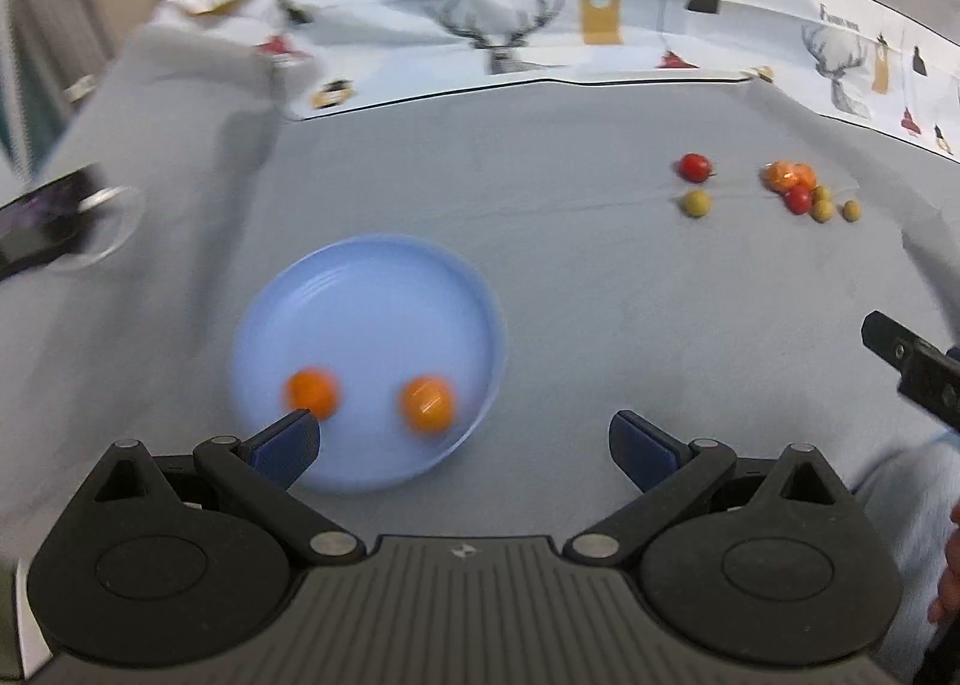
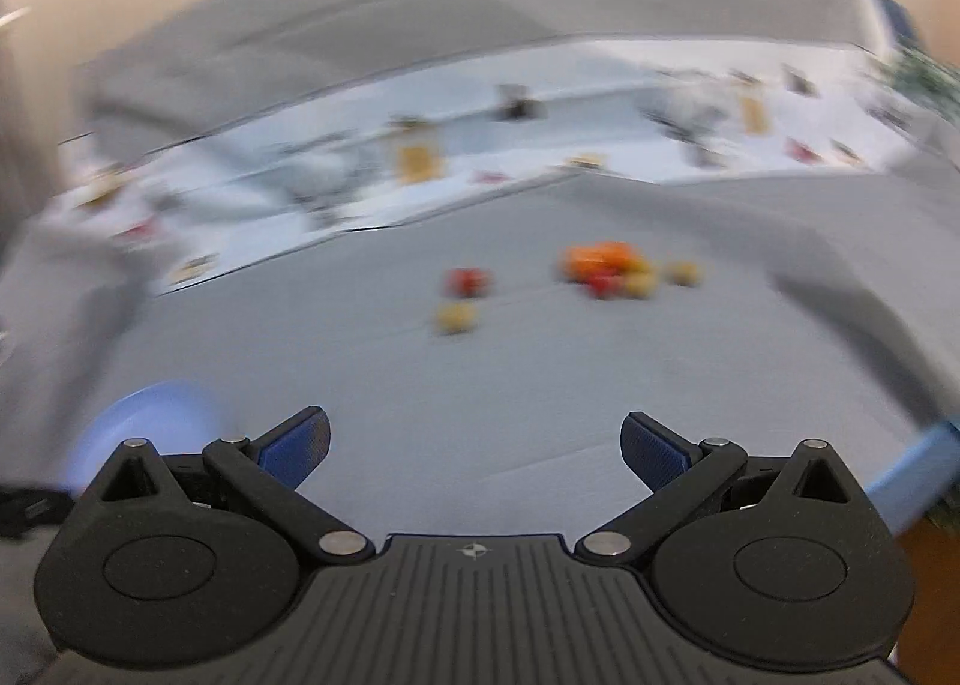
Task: Organize fruits
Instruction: 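Grasp a yellow-green fruit with the right gripper while the left gripper grasps another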
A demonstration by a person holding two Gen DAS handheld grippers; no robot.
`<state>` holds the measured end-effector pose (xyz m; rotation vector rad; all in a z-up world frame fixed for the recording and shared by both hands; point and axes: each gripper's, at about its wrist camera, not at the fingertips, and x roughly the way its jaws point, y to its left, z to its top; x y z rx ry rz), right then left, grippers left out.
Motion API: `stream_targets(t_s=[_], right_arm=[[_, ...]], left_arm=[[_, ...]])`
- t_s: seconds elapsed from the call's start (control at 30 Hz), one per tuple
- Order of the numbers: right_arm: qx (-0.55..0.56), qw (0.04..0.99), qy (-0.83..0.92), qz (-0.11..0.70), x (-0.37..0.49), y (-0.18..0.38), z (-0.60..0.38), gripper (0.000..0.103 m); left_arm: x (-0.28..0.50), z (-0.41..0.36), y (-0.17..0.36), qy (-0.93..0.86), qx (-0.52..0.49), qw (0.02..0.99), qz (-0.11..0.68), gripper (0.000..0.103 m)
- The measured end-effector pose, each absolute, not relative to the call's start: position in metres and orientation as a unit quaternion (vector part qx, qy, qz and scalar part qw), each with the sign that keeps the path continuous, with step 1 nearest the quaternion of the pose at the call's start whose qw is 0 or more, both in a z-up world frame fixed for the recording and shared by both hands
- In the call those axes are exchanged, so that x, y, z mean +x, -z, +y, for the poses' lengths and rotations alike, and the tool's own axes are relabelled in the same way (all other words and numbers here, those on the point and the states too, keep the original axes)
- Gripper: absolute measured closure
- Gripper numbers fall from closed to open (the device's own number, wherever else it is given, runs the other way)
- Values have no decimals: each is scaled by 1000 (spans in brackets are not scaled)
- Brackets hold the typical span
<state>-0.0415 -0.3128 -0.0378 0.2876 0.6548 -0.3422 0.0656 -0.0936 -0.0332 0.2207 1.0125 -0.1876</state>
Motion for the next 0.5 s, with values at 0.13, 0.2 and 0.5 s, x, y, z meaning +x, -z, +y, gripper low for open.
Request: stream_targets(t_s=[0.13,0.2,0.5], right_arm=[[170,894,255,327,-1,76,-378,1],[176,881,287,332,24,96,-405,1],[170,864,323,347,122,169,-482,1]], left_arm=[[113,-149,56,114,114,856,491,0],[135,-177,68,128,122,854,489,0],[229,-289,135,184,154,837,492,0]])
